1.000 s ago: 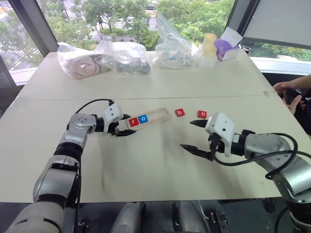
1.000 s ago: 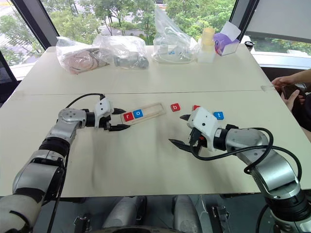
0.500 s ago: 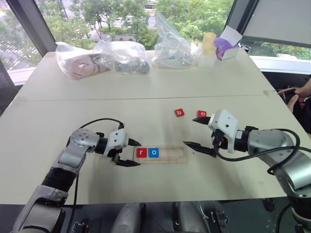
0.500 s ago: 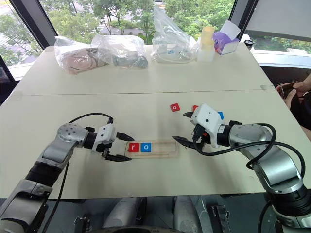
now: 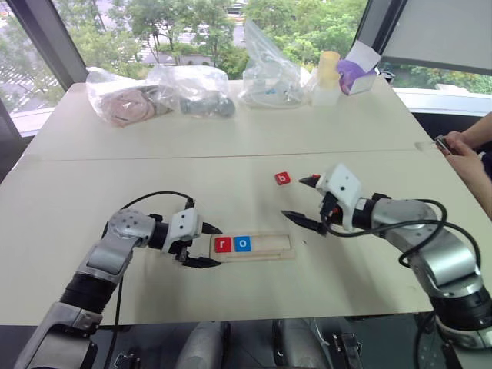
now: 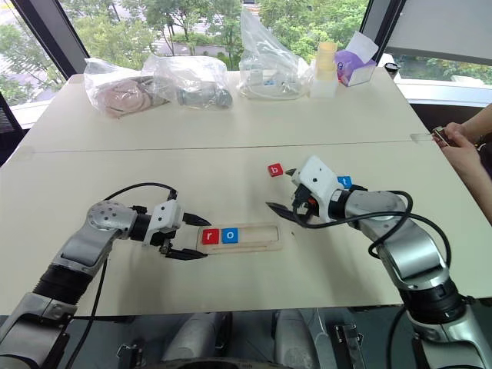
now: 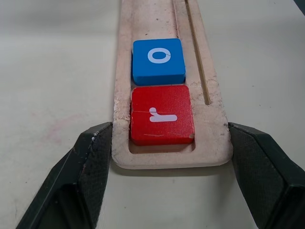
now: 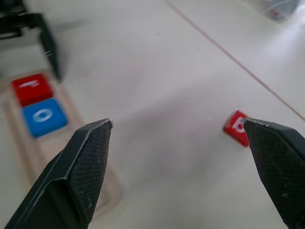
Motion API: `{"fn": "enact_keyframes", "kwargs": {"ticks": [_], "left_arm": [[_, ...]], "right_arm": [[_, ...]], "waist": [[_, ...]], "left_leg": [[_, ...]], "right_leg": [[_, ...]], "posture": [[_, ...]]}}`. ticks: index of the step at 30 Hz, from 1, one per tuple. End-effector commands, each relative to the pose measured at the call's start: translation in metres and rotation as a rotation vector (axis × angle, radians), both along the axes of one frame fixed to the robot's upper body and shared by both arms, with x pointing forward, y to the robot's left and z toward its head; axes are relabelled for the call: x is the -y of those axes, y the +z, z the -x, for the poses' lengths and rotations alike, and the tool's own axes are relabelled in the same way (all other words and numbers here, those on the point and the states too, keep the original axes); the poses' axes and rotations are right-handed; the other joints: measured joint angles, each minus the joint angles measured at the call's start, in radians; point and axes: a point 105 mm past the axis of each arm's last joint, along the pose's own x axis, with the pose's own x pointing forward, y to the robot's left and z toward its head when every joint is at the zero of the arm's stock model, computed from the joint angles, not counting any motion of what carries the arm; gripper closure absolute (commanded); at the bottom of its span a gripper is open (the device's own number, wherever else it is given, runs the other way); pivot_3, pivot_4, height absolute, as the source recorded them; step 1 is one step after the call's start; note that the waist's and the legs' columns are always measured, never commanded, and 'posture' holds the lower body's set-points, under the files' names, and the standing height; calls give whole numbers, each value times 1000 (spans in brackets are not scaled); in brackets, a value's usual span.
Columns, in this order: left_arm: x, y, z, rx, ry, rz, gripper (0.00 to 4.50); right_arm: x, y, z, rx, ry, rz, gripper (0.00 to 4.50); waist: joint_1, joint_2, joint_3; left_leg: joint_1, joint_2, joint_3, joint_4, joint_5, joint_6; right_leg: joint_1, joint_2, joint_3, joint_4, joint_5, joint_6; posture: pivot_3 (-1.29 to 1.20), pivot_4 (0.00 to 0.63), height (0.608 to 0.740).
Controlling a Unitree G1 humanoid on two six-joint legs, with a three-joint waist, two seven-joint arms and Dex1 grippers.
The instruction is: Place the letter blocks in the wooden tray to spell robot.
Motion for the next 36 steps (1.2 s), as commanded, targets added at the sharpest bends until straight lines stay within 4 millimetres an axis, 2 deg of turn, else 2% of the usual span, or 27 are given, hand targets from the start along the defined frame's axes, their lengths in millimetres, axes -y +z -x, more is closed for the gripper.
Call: {"fn": "enact_keyframes", "kwargs": {"ticks": [1,5,10,12,17,23,31,36], "left_arm": [[-7,-21,5,-62,26,-66,20],[-17,-24,4,-40,54,-89,20],[-29,-20,-4,-8,121,-89,20],[-40,-16,-7,14,167,-92,20],[-60,-9,-6,41,242,-96,20],[-78,3,4,50,337,-66,20],[-70,26,27,12,321,27,20],[-66,53,28,34,337,115,20]], "right_arm": [[3,3,-24,28,-141,-18,0],[-1,-4,-56,-20,-346,-92,0],[-7,-17,-74,-95,-452,-149,0],[-13,-23,-80,-129,-474,-173,0],[-19,-34,-85,-147,-504,-150,0],[-37,-35,-90,-149,-468,-173,0],[-61,-36,-91,-152,-394,-152,0],[-68,-46,-91,-156,-393,-100,0]], "waist": [[3,1,-1],[-4,3,-2],[-10,3,-2],[-20,3,-2],[-38,6,-3],[-58,6,-3],[-53,6,-3],[-52,6,-3]], "left_leg": [[0,0,0,0,0,0],[1,0,0,0,0,-1],[1,0,0,-1,1,-1],[1,0,0,-1,1,-1],[2,2,-1,-5,2,-3],[5,2,0,-12,4,-5],[0,1,1,-15,4,-6],[0,1,1,-15,4,-6]], "right_leg": [[0,0,0,0,0,0],[0,0,1,1,0,-1],[-1,2,1,2,1,-1],[-1,2,1,2,2,1],[-4,4,3,3,4,-2],[-6,5,6,3,4,-3],[-14,5,7,3,4,-4],[-14,4,7,3,4,-4]], "posture": [[0,150,740],[0,150,740],[0,150,740],[0,150,740],[0,150,740],[0,150,740],[0,150,740],[0,150,740]]}}
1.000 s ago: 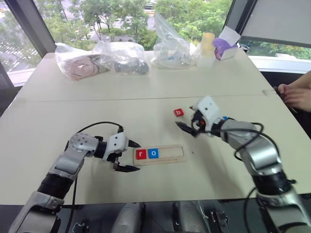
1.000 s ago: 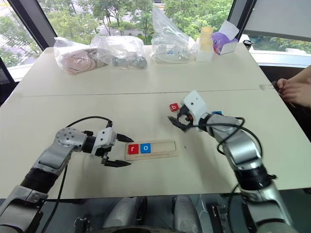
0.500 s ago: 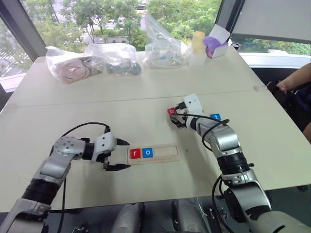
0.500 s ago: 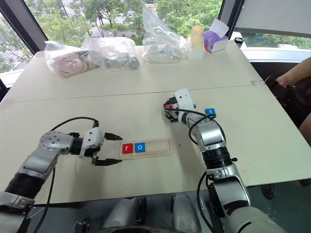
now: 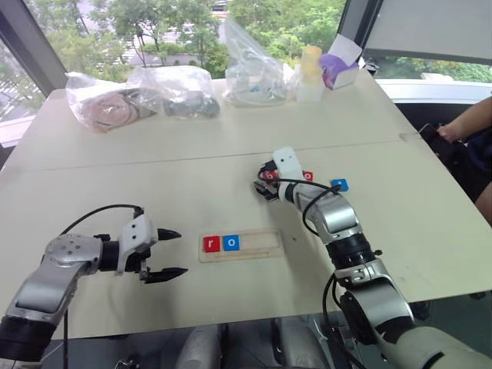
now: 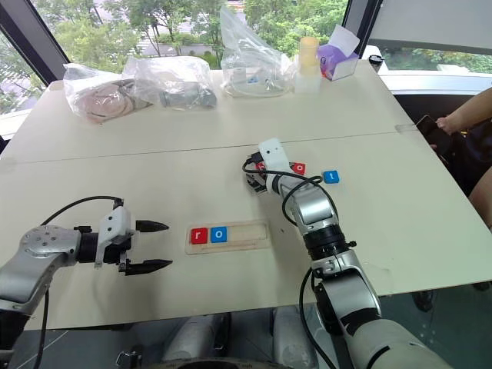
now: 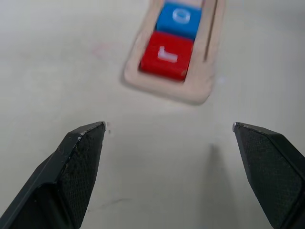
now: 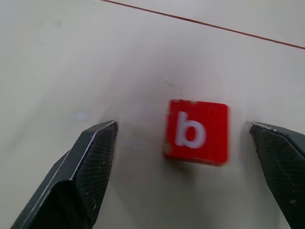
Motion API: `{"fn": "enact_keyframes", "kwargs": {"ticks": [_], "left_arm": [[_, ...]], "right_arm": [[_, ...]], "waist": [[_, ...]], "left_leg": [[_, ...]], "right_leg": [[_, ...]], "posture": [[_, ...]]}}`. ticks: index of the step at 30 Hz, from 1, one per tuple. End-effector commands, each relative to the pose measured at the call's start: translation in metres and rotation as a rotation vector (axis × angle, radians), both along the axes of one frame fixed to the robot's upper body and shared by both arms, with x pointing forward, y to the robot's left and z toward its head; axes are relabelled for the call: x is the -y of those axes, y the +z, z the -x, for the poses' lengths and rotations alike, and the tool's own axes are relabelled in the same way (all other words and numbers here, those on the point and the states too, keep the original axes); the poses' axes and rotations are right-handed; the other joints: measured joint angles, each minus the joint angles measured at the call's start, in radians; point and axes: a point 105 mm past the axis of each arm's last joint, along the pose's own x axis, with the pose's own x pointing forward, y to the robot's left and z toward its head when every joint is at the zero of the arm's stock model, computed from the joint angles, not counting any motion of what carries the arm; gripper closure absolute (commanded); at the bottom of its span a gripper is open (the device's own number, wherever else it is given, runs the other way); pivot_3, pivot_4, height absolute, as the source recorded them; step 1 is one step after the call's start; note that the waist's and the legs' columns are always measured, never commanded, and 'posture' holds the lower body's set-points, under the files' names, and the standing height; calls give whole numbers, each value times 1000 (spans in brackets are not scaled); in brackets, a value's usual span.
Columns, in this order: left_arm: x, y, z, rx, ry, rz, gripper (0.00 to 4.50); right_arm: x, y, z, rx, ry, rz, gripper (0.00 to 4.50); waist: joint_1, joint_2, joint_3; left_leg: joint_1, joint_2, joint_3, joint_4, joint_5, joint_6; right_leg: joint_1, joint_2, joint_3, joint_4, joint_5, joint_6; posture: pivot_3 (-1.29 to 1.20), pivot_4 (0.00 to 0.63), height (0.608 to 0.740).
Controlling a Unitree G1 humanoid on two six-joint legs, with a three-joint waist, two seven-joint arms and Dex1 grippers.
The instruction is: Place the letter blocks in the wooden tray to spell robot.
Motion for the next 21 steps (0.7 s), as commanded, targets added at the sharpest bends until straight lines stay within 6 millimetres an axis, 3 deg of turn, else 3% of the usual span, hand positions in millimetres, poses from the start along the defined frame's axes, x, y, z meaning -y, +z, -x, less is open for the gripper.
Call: {"fn": "enact_keyframes", "kwargs": {"ticks": [1,3,6,11,15,18,21], "left_arm": [[0,29,-3,68,10,53,20],[1,36,-2,65,14,74,20],[5,47,-3,77,11,96,0],[11,52,-2,83,-2,107,0],[17,53,0,75,-26,121,0],[25,56,3,71,-60,139,0],[29,57,6,65,-77,146,0]], "right_arm": [[-10,2,-2,16,16,22,0],[-10,0,-2,9,9,27,0],[-10,-2,-3,5,-2,39,824],[-4,-2,-1,1,-23,44,3259],[7,3,6,4,-33,52,3303],[38,23,34,17,-59,53,3303],[56,31,58,-6,-82,55,3303]], "waist": [[0,0,0],[-2,0,0],[-3,0,0],[2,0,0],[5,0,0],[24,0,0],[30,0,0]], "left_leg": [[0,0,0,0,0,0],[1,0,0,0,0,0],[1,0,0,0,0,0],[1,0,0,0,0,-1],[1,-1,0,0,0,-1],[-1,-1,-1,0,0,-1],[-5,-2,-1,0,0,0]], "right_leg": [[0,0,0,0,0,0],[0,1,0,0,0,0],[1,1,0,0,0,0],[1,2,0,0,0,0],[1,1,-1,0,0,0],[1,1,-1,-1,0,0],[-2,0,-1,-2,0,0]], "posture": [[0,150,740],[0,150,740],[0,150,740],[0,150,740],[0,150,740],[0,150,740],[0,150,740]]}}
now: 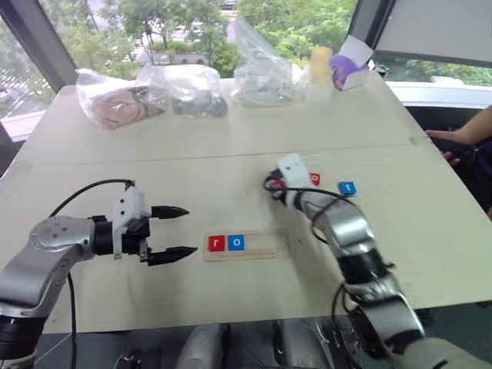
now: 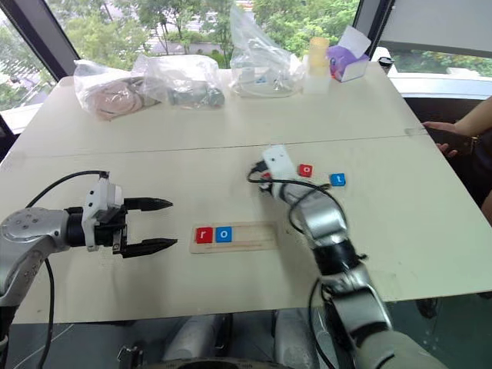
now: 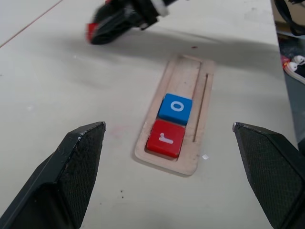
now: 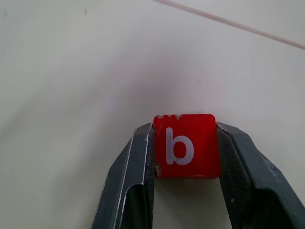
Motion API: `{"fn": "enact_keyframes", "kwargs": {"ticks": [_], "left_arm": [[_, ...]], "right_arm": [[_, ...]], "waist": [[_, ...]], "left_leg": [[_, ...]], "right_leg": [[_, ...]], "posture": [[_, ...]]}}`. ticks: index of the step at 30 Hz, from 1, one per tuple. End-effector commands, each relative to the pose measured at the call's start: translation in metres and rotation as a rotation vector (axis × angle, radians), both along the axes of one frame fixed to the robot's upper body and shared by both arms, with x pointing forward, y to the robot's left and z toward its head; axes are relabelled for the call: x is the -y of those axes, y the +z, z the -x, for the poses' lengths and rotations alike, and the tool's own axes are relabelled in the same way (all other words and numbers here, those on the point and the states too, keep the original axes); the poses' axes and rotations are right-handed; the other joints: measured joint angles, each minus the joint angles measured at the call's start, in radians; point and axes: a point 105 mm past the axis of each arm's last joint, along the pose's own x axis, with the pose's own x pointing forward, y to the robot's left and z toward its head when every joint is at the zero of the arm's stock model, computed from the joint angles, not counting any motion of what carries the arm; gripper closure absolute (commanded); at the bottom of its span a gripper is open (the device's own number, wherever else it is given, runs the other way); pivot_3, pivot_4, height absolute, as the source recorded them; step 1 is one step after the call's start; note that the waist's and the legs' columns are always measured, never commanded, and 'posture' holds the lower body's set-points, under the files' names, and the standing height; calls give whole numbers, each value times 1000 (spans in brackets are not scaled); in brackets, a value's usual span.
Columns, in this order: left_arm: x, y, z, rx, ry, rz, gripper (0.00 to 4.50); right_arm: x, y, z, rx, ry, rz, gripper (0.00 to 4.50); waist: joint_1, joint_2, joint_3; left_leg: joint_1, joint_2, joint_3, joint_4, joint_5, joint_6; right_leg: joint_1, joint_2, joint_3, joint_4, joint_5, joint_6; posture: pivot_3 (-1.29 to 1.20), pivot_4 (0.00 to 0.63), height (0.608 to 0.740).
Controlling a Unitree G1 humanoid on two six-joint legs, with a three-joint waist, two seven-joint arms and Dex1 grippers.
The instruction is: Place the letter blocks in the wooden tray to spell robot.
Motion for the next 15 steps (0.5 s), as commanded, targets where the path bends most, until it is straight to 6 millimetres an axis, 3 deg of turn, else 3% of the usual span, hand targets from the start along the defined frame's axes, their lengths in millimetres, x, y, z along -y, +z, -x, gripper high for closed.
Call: {"fn": "enact_keyframes", "kwargs": {"ticks": [1,4,6,10,15], "left_arm": [[9,9,7,21,-49,15,0],[14,6,6,13,-60,25,0],[15,5,5,14,-62,27,0],[17,5,2,17,-66,34,0],[18,6,-1,27,-62,37,0]], "right_arm": [[12,26,25,14,-9,-39,3303],[33,20,62,-80,-78,-51,3303],[35,14,78,-118,-95,-75,3303],[36,-2,97,-163,-131,-137,3303],[34,-8,104,-170,-155,-154,3303]], "waist": [[-4,0,0],[-4,0,0],[-4,0,0],[-4,0,0],[-4,0,0]], "left_leg": [[-1,0,0,0,0,0],[-1,2,0,0,0,0],[0,2,-1,0,0,0],[-1,2,1,1,0,0],[0,2,1,2,0,0]], "right_leg": [[-1,0,0,0,0,0],[-2,0,0,1,0,0],[-2,1,-1,2,-1,-1],[-1,0,0,2,-1,-1],[0,0,-1,1,-1,-1]], "posture": [[0,150,740],[0,150,740],[0,150,740],[0,150,740],[0,150,740]]}}
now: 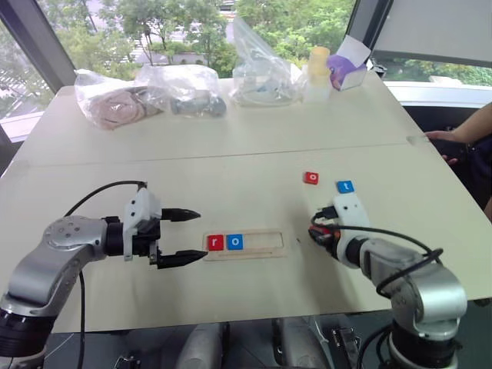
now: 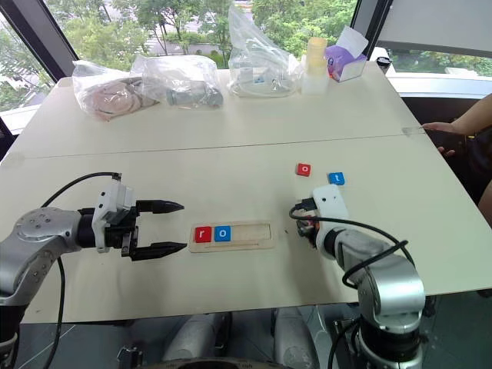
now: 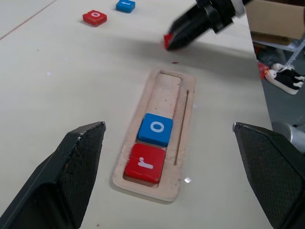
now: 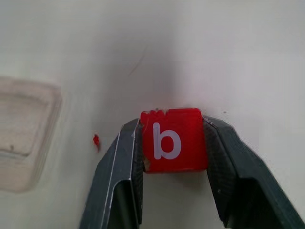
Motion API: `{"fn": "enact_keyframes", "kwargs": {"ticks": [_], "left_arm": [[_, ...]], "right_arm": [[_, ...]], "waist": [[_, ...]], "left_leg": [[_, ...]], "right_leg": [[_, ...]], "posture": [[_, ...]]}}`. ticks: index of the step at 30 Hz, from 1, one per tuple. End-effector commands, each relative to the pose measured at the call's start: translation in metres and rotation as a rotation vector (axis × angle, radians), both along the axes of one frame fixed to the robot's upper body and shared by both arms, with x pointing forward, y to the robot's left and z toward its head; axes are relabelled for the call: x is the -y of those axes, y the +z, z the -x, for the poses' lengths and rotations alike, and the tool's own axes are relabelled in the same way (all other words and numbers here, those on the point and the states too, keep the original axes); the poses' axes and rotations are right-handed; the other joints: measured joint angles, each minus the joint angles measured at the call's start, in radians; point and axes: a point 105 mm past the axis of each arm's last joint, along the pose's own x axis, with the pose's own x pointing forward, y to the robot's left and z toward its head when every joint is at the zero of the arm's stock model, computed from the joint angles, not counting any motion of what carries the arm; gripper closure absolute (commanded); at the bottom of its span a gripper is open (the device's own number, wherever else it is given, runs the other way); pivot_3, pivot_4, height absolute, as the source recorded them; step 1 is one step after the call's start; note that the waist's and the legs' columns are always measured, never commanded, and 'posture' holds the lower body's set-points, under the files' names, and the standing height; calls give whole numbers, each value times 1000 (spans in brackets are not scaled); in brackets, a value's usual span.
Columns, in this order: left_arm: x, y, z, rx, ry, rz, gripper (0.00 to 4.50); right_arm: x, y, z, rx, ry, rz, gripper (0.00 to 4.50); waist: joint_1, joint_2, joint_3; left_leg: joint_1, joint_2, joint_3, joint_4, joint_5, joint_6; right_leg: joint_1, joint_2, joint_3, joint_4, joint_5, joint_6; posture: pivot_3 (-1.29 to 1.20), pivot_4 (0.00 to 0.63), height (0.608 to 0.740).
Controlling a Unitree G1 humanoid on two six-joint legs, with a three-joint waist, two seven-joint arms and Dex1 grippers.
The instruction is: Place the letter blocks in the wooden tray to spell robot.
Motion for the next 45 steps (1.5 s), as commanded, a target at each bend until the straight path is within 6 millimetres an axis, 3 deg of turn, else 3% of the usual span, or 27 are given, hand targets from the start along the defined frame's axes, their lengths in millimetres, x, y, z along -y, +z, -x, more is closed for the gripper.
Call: {"fn": "enact_keyframes", "kwargs": {"ticks": [1,4,7,8,11,13,20,28,32,39,42,45], "left_arm": [[2,4,0,29,-8,3,0],[3,4,2,29,-8,-1,0],[2,4,3,30,-3,-5,0],[1,4,3,30,-2,-6,0],[2,4,3,31,-4,-6,0],[3,3,5,26,-15,-8,0],[7,4,11,21,-37,-4,0],[14,3,21,15,-72,-11,0],[15,4,21,23,-69,-10,0],[13,4,20,27,-64,-18,0],[13,3,21,27,-61,-22,0],[12,2,21,25,-57,-23,0]], "right_arm": [[-1,7,2,37,-10,-5,3303],[-1,9,1,41,4,4,1846],[0,23,-1,52,157,78,338],[0,32,-4,70,225,91,72],[1,56,-9,157,471,123,72],[9,60,-15,191,572,149,72],[35,34,-9,94,951,104,72],[41,15,-21,105,1126,153,72],[42,3,-31,127,1153,202,72],[39,-2,-39,140,1168,204,72],[39,-3,-41,142,1162,204,1337],[31,5,-41,166,1159,170,2918]], "waist": [[0,0,0],[0,0,0],[1,1,0],[1,0,0],[1,0,1],[1,-2,1],[2,-4,3],[1,-4,3],[4,-4,3],[3,-4,3],[3,-4,3],[4,-4,3]], "left_leg": [[0,0,0,0,0,0],[0,0,0,0,0,0],[0,-1,0,0,0,0],[0,-1,1,0,0,0],[0,0,1,1,0,0],[1,0,1,0,0,1],[4,0,2,1,-1,2],[7,0,2,1,-1,2],[6,0,1,1,-1,2],[7,0,1,1,-1,2],[7,0,1,1,-1,2],[7,0,1,1,-1,2]], "right_leg": [[0,0,0,0,0,0],[0,0,0,0,0,0],[0,0,0,0,0,0],[1,0,0,0,0,0],[2,0,-1,-1,0,0],[3,0,-2,-2,-1,2],[8,-1,-2,-3,-1,3],[10,-1,-1,-3,-2,2],[10,-2,-1,-3,-2,2],[10,-2,-1,-3,-2,2],[10,-2,-1,-3,-2,2],[10,-2,-1,-3,-2,2]], "posture": [[0,150,740],[0,150,740],[0,150,740],[0,150,740],[0,150,740],[0,150,740],[0,150,740],[0,150,740],[0,150,740],[0,150,740],[0,150,740],[0,150,740]]}}
